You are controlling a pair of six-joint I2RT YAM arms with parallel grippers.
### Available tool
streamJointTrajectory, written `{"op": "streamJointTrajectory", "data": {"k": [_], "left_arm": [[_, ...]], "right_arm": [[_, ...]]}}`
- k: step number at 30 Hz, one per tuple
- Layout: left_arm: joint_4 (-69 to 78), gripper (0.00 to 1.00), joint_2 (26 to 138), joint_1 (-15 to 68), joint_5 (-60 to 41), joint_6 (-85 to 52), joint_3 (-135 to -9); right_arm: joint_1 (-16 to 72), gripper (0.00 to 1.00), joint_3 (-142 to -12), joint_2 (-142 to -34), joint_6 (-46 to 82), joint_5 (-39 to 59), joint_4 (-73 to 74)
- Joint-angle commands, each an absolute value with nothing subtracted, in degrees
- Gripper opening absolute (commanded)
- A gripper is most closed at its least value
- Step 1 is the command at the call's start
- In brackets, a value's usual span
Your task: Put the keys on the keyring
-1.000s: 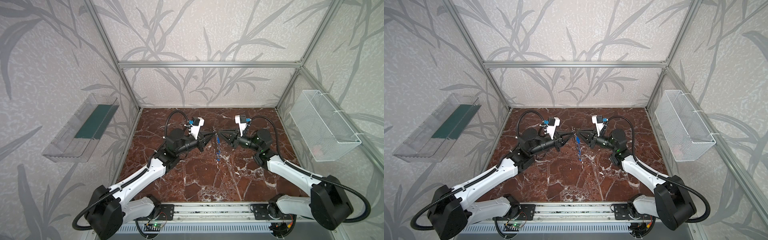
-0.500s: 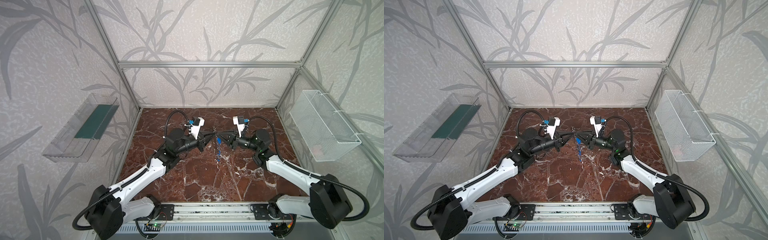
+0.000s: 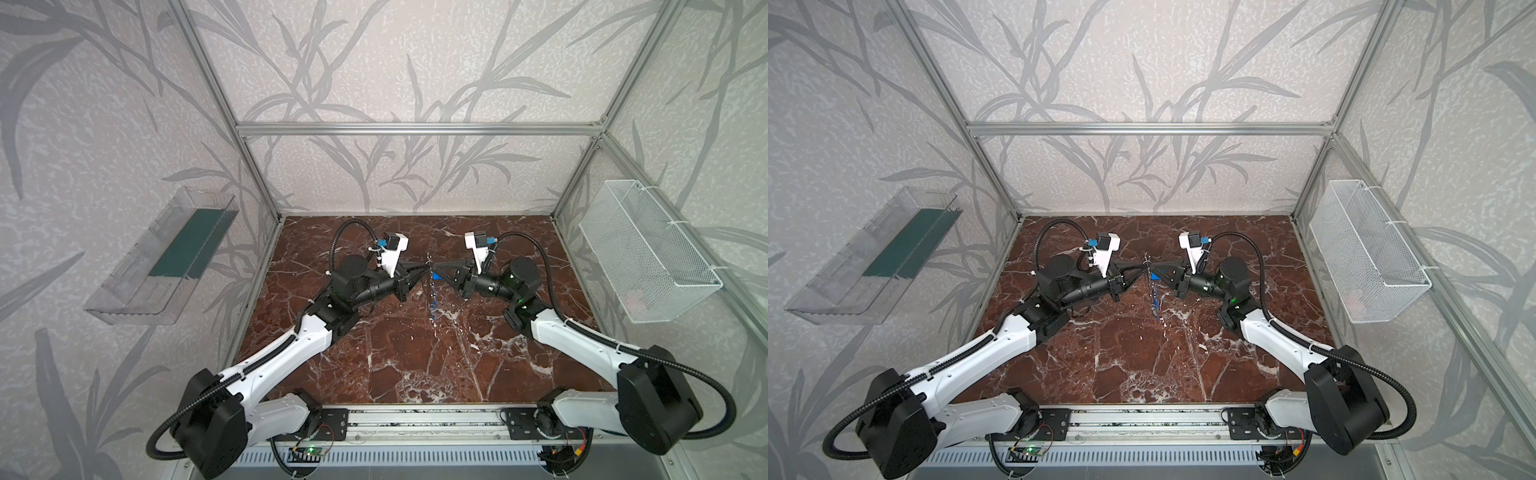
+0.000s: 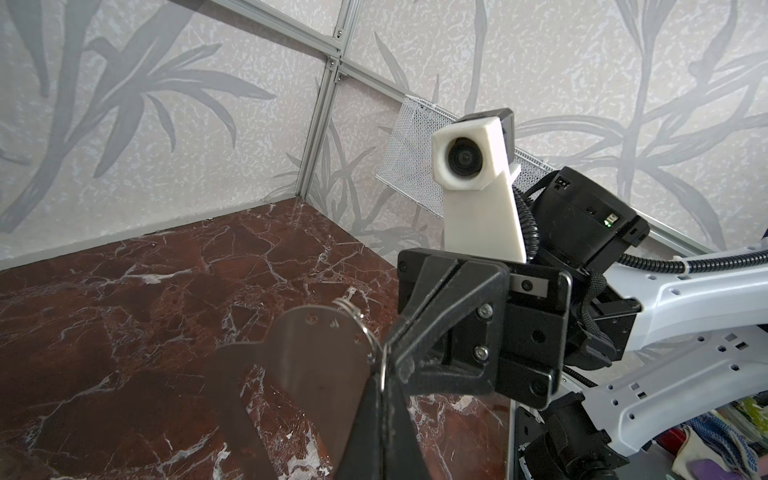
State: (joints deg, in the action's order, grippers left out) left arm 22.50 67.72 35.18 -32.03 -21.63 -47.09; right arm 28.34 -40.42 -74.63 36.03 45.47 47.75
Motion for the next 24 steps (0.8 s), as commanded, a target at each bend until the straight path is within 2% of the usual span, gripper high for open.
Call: {"op": "streamJointTrajectory", "data": {"k": [1, 2, 4, 7, 11, 19, 24], "left_arm": [[23.94, 0.0, 67.77, 35.58, -33.52, -21.58, -49.63], [23.59, 0.0, 67.68, 35.57, -33.41, -21.38, -49.63], [20.86, 0.1, 67.5, 35.55, -32.98, -21.0, -50.4], [14.86, 0.16, 67.59, 35.58, -32.96, -19.6, -52.68], [9.99, 0.17, 66.73, 35.45, -32.02, -17.94, -53.84], [-9.83, 0.18, 67.23, 34.82, -32.21, -8.73, -62.13], [-16.07, 0.18, 69.2, 33.51, -34.61, -5.1, -65.4]], "right_arm": [[29.03, 0.0, -41.95, -74.72, 35.39, 48.1, 49.41], [28.98, 0.0, -41.78, -74.47, 35.02, 47.93, 49.19], [28.44, 0.0, -41.28, -73.75, 34.22, 47.49, 48.68], [26.63, 0.0, -40.78, -73.22, 33.58, 48.3, 47.94], [25.04, 0.0, -40.98, -71.53, 30.7, 48.83, 43.46], [25.35, 0.0, -45.55, -66.72, 15.54, 45.2, 21.19], [26.71, 0.0, -49.52, -66.45, 8.41, 44.21, 12.04]]}}
